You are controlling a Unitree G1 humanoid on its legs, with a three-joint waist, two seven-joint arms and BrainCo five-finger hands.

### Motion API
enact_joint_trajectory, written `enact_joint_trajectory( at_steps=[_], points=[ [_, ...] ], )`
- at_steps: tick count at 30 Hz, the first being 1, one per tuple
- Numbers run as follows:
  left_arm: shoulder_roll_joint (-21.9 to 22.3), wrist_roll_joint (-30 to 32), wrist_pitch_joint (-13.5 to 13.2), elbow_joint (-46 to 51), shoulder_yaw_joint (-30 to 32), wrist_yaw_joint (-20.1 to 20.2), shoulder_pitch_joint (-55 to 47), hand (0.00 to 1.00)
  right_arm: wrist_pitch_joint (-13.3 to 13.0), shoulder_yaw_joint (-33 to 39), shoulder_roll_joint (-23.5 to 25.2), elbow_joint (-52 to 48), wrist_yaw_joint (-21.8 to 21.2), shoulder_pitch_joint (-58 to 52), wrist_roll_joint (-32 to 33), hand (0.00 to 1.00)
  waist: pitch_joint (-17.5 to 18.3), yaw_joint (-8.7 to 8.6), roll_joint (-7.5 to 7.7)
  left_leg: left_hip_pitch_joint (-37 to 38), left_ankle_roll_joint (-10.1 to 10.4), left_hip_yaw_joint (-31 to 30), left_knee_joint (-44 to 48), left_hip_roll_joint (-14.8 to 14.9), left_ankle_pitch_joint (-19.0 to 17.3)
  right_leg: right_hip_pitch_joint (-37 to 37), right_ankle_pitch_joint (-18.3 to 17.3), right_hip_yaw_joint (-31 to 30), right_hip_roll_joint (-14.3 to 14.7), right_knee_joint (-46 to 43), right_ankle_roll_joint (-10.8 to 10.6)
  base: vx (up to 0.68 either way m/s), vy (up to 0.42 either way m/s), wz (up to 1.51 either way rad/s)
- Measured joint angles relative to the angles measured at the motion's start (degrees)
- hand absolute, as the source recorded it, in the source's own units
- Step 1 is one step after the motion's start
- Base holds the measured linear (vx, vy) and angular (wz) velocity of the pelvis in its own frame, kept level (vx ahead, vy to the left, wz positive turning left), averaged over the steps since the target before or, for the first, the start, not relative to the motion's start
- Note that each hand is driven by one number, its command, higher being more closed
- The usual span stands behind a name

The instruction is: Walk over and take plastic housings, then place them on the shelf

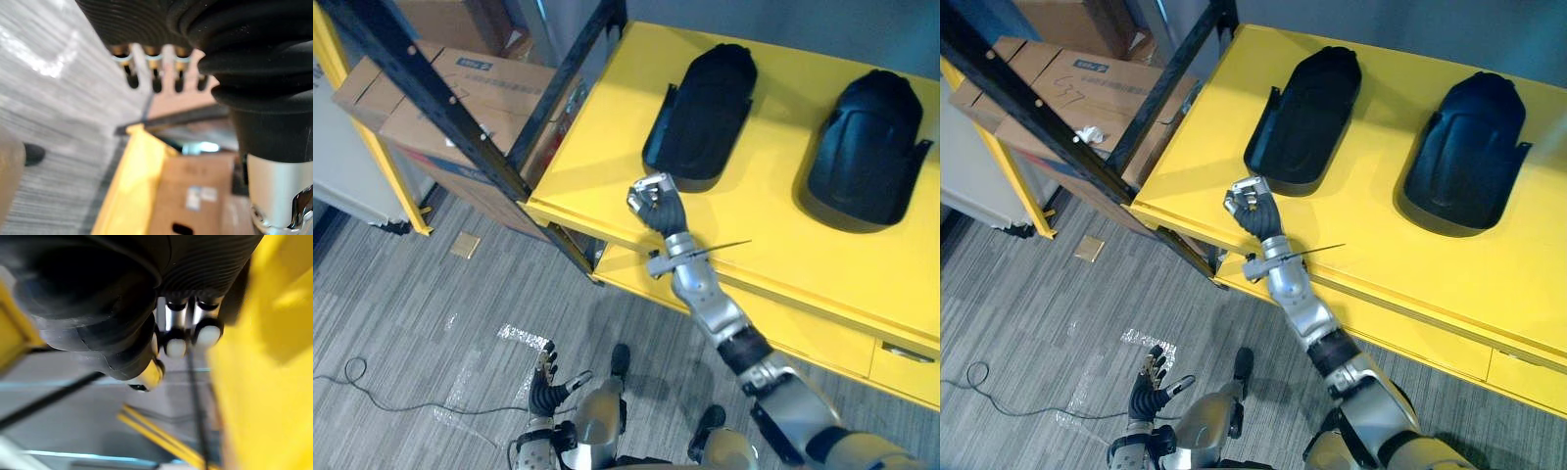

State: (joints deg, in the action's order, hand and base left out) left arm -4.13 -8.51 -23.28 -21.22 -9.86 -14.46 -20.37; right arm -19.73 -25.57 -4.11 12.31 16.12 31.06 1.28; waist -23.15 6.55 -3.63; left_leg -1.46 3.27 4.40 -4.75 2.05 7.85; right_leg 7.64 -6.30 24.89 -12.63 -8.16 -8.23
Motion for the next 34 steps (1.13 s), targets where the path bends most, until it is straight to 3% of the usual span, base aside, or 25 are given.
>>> enact_joint_trajectory(
  at_steps=[2, 5, 9, 14, 17, 19, 20, 23, 24, 26, 28, 30, 34],
  points=[
    [-0.05, 0.07, 1.02, 0.78, -0.18, -0.04, -0.59, 0.00, 1.06, 0.94, 0.04, -9.86, -1.10, -3.44, 0.17, 0.00, 2.29, -1.01, 3.39, 1.63, 0.28, 4.30, 0.00, 0.70, -0.23, 0.48, 0.26, -1.98, 0.23, 0.60, 0.40, 0.03, -0.019, -0.39],
    [-0.03, 0.14, 2.30, 1.11, -0.49, -0.02, -0.93, 0.00, 2.25, 3.09, -0.45, -14.81, -3.48, -7.12, 2.54, 0.00, 4.49, -1.39, 5.06, 2.52, 0.63, 5.62, -0.25, 1.37, -0.81, 0.43, 0.60, -3.50, 0.85, 1.08, 0.88, -0.03, -0.030, -0.35],
    [0.11, 0.60, 2.23, 1.04, -0.46, -0.13, -1.61, 0.00, 4.39, 4.28, -2.96, -17.96, -5.08, -10.69, 4.29, 0.00, 6.56, -2.50, 4.74, 2.75, 0.51, 7.05, -0.33, 1.76, -1.66, 0.33, 1.48, -4.59, 1.58, 2.04, 0.75, -0.09, 0.000, -0.15],
    [0.43, 1.84, 2.16, 1.04, -0.49, -0.58, -2.27, 0.00, 4.64, 10.64, -4.07, -23.46, -4.70, -20.97, 6.98, 0.00, 9.63, -2.86, 4.27, 3.20, 0.33, 8.71, -0.35, 1.90, -1.79, 0.08, 1.89, -6.00, 1.77, 3.80, 0.87, -0.06, 0.025, -0.20],
    [1.22, 2.22, 2.16, 1.03, -0.40, -2.34, -2.20, 0.00, 4.47, 18.38, -4.18, -25.53, -0.99, -30.08, 6.38, 0.00, 11.47, -4.47, 4.41, 3.24, 0.26, 9.72, -0.37, 1.92, -1.39, -0.61, 1.99, -6.95, 1.81, 3.84, 0.94, 0.00, 0.015, -0.15],
    [1.58, 2.10, 2.21, 0.83, 0.06, -2.99, -2.06, 0.00, 4.36, 23.20, -3.68, -25.56, 1.59, -34.73, 3.52, 0.00, 12.26, -4.97, 4.53, 3.23, 0.27, 11.26, -0.36, 2.22, -1.38, -1.67, 2.51, -8.64, 2.06, 3.87, 0.92, 0.04, 0.018, -0.38],
    [2.10, 1.84, 2.27, 0.31, 0.88, -3.02, -1.98, 0.00, 4.27, 26.26, -3.03, -25.56, 4.30, -37.63, 1.20, 0.00, 12.49, -6.09, 4.57, 3.27, 0.27, 11.82, -0.36, 2.39, -1.38, -1.74, 3.51, -9.41, 2.34, 4.10, 0.92, 0.05, 0.005, -0.36],
    [3.05, 1.56, 2.32, -2.71, 4.84, -3.48, -1.67, 0.00, -0.29, 35.24, 0.93, -25.55, 13.68, -46.39, 0.16, 0.00, 13.10, -8.38, 4.64, 3.43, 0.52, 14.41, -0.36, 3.09, -1.56, -2.90, 4.27, -12.05, 3.04, 4.63, 1.22, 0.03, 0.005, -0.38],
    [3.10, 1.52, 2.32, -2.97, 5.46, -3.62, -1.72, 0.00, -0.85, 36.46, 1.62, -25.55, 14.71, -47.50, 0.17, 0.00, 13.12, -8.74, 4.63, 3.47, 0.60, 14.78, -0.36, 3.25, -1.62, -3.09, 4.39, -12.43, 3.21, 4.69, 1.29, 0.01, -0.002, -0.48],
    [3.71, -0.32, 2.63, -5.24, 10.25, -5.31, -1.72, 0.00, -6.27, 44.64, 5.33, -24.56, 21.61, -54.14, 0.90, 0.00, 13.30, -10.84, 4.60, 4.52, 1.08, 17.68, -0.36, 4.15, -2.01, -3.68, 5.18, -15.06, 3.84, 5.17, 1.55, 0.00, -0.003, -0.60],
    [4.25, -0.91, 3.37, -7.78, 13.57, -5.65, -1.84, 0.00, -8.88, 49.20, 6.87, -21.22, 24.09, -57.79, 3.43, 0.00, 14.45, -11.72, 4.63, 5.77, 1.54, 19.86, -0.37, 4.97, -2.78, -3.62, 5.25, -17.04, 4.07, 5.34, 1.55, -0.02, 0.000, -0.64],
    [4.71, -2.01, 4.08, -10.38, 15.76, -5.61, -1.78, 0.00, -9.68, 52.69, 7.68, -15.08, 23.58, -60.27, 5.92, 0.00, 16.15, -12.54, 4.63, 6.74, 1.88, 21.66, -0.37, 5.44, -3.75, -3.57, 5.01, -18.54, 4.52, 5.41, 1.81, -0.02, -0.002, -0.52],
    [4.93, -2.31, 5.22, -16.00, 18.63, -5.04, -0.60, 0.00, -8.78, 54.27, 8.48, 3.32, 16.22, -62.15, 14.17, 0.00, 17.48, -12.85, 5.25, 9.41, 2.32, 25.73, -0.38, 6.44, -4.08, -3.42, 4.43, -18.77, 4.72, 4.79, 2.23, -0.01, -0.002, -0.34]
  ],
)
